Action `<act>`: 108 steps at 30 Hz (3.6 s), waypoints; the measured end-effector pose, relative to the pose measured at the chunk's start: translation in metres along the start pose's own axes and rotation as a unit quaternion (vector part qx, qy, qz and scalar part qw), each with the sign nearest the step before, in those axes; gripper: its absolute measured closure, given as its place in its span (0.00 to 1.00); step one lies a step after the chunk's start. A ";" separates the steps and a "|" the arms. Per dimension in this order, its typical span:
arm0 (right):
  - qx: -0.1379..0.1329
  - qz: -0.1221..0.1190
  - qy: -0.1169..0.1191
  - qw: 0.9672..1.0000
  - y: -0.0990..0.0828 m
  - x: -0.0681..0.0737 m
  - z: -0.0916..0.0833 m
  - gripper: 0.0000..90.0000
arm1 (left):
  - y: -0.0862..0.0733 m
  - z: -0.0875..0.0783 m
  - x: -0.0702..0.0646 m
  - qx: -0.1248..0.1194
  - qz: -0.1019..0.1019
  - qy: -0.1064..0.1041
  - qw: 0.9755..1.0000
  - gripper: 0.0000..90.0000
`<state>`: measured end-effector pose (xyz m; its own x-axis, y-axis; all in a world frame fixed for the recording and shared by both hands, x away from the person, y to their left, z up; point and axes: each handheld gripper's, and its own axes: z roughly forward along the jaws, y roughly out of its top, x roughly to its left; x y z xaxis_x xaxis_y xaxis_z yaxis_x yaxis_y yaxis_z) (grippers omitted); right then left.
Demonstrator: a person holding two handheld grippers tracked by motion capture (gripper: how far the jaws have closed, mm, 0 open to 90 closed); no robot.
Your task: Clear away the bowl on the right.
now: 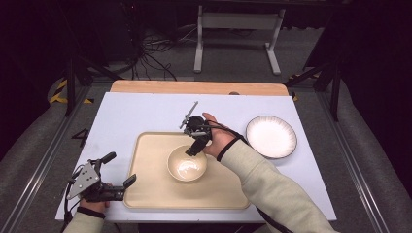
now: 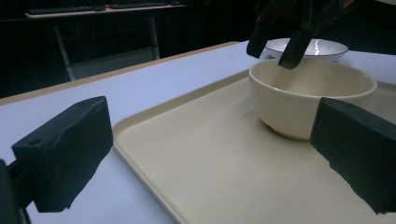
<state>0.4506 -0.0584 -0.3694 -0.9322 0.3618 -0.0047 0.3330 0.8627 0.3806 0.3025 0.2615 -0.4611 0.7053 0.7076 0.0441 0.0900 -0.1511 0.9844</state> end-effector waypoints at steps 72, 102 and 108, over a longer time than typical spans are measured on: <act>-0.409 0.032 -0.150 0.900 -0.182 0.015 -0.081 0.04 | 0.000 0.000 0.002 -0.003 -0.011 0.004 1.000 0.00; -0.463 0.062 -0.172 0.868 -0.237 0.021 -0.040 0.04 | 0.000 -0.002 0.004 -0.006 -0.024 -0.001 1.000 0.00; -0.462 0.070 -0.167 0.868 -0.244 0.024 -0.031 0.04 | 0.000 -0.002 0.004 -0.008 -0.028 -0.007 1.000 0.00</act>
<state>0.3425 -0.2716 -0.4333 -0.7482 0.6547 -0.1080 0.0400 0.2069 0.9775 0.3040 0.2661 -0.4606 0.7093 0.7048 -0.0134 0.1188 -0.1007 0.9878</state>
